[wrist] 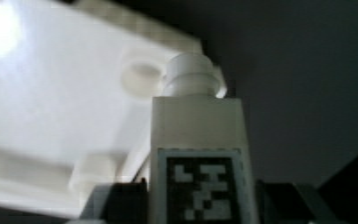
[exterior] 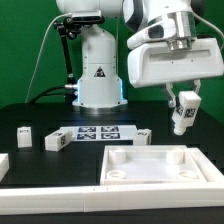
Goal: Assemble one leg
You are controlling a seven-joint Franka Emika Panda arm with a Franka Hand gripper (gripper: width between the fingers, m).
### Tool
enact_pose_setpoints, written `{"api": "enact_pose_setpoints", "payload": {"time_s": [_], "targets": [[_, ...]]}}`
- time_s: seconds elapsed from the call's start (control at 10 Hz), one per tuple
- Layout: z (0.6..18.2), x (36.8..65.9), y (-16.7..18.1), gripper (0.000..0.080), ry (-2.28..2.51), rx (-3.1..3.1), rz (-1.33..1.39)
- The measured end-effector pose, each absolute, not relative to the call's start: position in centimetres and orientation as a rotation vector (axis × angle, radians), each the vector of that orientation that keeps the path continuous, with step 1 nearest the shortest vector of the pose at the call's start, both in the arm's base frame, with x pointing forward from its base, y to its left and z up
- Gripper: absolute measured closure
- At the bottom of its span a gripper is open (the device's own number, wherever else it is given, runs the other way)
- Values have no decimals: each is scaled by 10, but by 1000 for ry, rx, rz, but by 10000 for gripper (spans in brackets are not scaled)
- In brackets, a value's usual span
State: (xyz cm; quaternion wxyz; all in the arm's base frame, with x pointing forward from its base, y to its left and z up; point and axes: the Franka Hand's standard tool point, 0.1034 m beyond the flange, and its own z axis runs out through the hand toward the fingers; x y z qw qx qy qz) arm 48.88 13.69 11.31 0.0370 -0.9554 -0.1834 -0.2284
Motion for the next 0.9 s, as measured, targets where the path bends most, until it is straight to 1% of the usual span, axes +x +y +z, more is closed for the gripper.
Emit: {"api": "enact_pose_setpoints", "payload": {"time_s": [0.1, 0.2, 0.3, 0.4, 0.5, 0.7, 0.8, 0.9], "targets": [[110, 488, 134, 509, -549, -2911, -785], [97, 483, 129, 509, -561, -2916, -760], [95, 492, 125, 509, -584, -2948, -645], [108, 515, 122, 509, -605, -2939, -705], [109, 526, 120, 509, -622, -2937, -716], [110, 558, 122, 509, -637, -2928, -735], [113, 563, 125, 509, -631, -2925, -745], [112, 562, 125, 509, -631, -2925, -743]]}}
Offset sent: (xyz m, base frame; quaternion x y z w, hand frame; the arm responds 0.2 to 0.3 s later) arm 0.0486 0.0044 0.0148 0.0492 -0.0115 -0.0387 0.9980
